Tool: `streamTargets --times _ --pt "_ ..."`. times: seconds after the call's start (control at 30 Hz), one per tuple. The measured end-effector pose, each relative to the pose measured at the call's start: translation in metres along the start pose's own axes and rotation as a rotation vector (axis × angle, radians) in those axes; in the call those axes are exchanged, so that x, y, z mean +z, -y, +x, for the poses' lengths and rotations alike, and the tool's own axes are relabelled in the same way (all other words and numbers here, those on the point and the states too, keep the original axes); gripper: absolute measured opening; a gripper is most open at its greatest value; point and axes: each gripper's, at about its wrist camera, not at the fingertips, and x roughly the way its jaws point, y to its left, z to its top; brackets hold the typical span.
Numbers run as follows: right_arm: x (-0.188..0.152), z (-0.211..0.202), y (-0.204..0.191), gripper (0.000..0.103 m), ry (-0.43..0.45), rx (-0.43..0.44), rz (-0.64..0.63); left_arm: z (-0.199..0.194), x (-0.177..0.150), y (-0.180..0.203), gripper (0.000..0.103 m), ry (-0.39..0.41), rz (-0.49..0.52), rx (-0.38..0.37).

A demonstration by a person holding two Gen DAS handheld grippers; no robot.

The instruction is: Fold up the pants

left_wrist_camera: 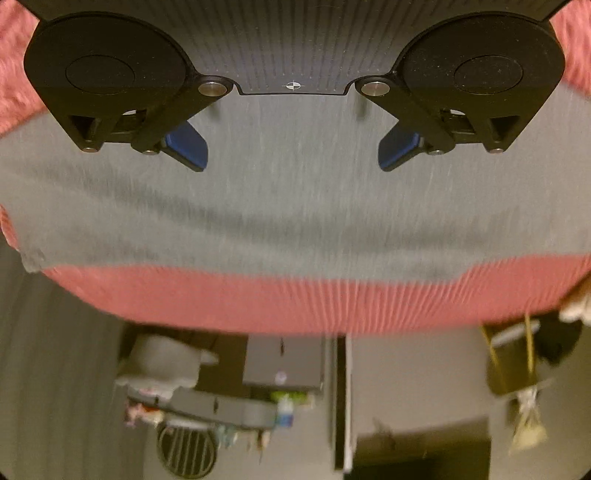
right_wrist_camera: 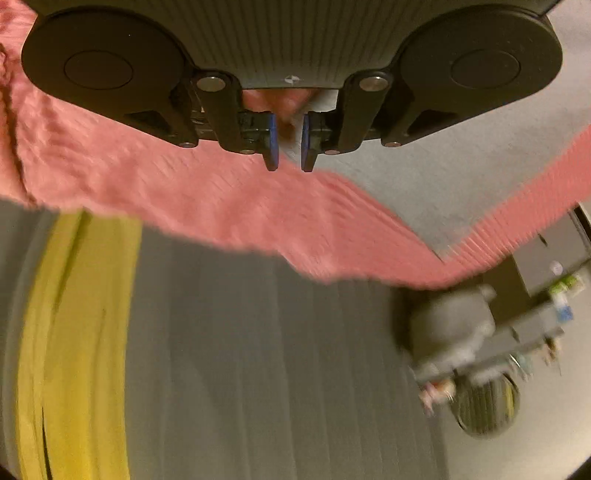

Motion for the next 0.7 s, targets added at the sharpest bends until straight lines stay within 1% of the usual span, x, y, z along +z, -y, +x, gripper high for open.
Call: streamTargets --times 0.03,0.07,0.1,0.13,0.17,0.2,0.23,0.27,0.3,0.33,0.37,0.4,0.43,0.47,0.5,0.53,0.57,0.6,0.63,0.67,0.7 --pt "-0.001 -0.006 -0.013 0.015 0.017 0.075 -0.017 0.009 0.001 0.002 0.101 -0.001 0.019 0.011" --pt "-0.005 -0.010 -0.033 0.016 0.009 0.188 -0.073 0.019 0.000 0.002 0.101 -0.008 0.031 0.032" --pt "-0.011 -0.012 -0.054 0.019 -0.017 0.295 -0.141 0.029 -0.005 -0.001 0.101 -0.027 0.041 0.057" --pt "-0.020 -0.013 -0.075 0.019 -0.053 0.392 -0.209 0.038 -0.011 -0.004 0.101 -0.063 0.045 0.069" --pt "-0.030 -0.014 -0.096 0.019 -0.091 0.483 -0.273 0.046 -0.020 -0.010 0.102 -0.107 0.037 0.067" --pt "-0.042 -0.015 -0.116 0.019 -0.123 0.571 -0.332 0.048 -0.028 -0.019 0.103 -0.105 0.006 0.045" --pt "-0.055 -0.015 -0.135 0.019 -0.152 0.640 -0.380 0.046 -0.031 -0.025 0.103 -0.086 -0.029 0.032" --pt "-0.065 -0.013 -0.148 0.019 -0.176 0.679 -0.418 0.043 -0.030 -0.027 0.103 -0.091 -0.030 0.040" --pt "-0.077 -0.007 -0.161 0.021 -0.205 0.693 -0.464 0.041 -0.028 -0.026 0.103 -0.093 -0.006 0.051" --pt "-0.086 -0.001 -0.168 0.021 -0.228 0.672 -0.508 0.036 -0.026 -0.026 0.102 -0.070 0.018 0.072" --pt "-0.093 0.007 -0.171 0.021 -0.232 0.612 -0.553 0.028 -0.025 -0.028 0.102 -0.019 0.017 0.086" --pt "-0.095 0.013 -0.166 0.017 -0.202 0.560 -0.565 0.017 -0.025 -0.033 0.102 0.046 -0.002 0.070" --pt "-0.088 0.018 -0.153 0.012 -0.171 0.525 -0.535 0.009 -0.023 -0.040 0.102 0.084 -0.031 0.041" --pt "-0.078 0.023 -0.141 0.012 -0.166 0.466 -0.492 0.008 -0.020 -0.046 0.102 0.090 -0.063 0.018" --pt "-0.066 0.031 -0.125 0.013 -0.152 0.364 -0.441 0.012 -0.018 -0.052 0.102 0.068 -0.096 0.009" --pt "-0.054 0.037 -0.106 0.020 -0.139 0.222 -0.395 0.021 -0.019 -0.058 0.102 0.018 -0.122 0.020" --pt "-0.042 0.042 -0.083 0.025 -0.139 0.124 -0.333 0.035 -0.021 -0.062 0.102 -0.078 -0.141 0.072" --pt "-0.030 0.044 -0.054 0.038 -0.160 0.069 -0.233 0.045 -0.024 -0.064 0.103 -0.155 -0.146 0.138" --pt "-0.020 0.042 -0.024 0.041 -0.184 0.070 -0.112 0.046 -0.025 -0.067 0.103 -0.153 -0.147 0.167" --pt "-0.014 0.038 0.007 0.041 -0.193 0.109 0.001 0.042 -0.023 -0.067 0.102 -0.125 -0.154 0.194" --pt "-0.011 0.031 0.035 0.043 -0.202 0.144 0.102 0.037 -0.019 -0.066 0.102 -0.101 -0.158 0.266"
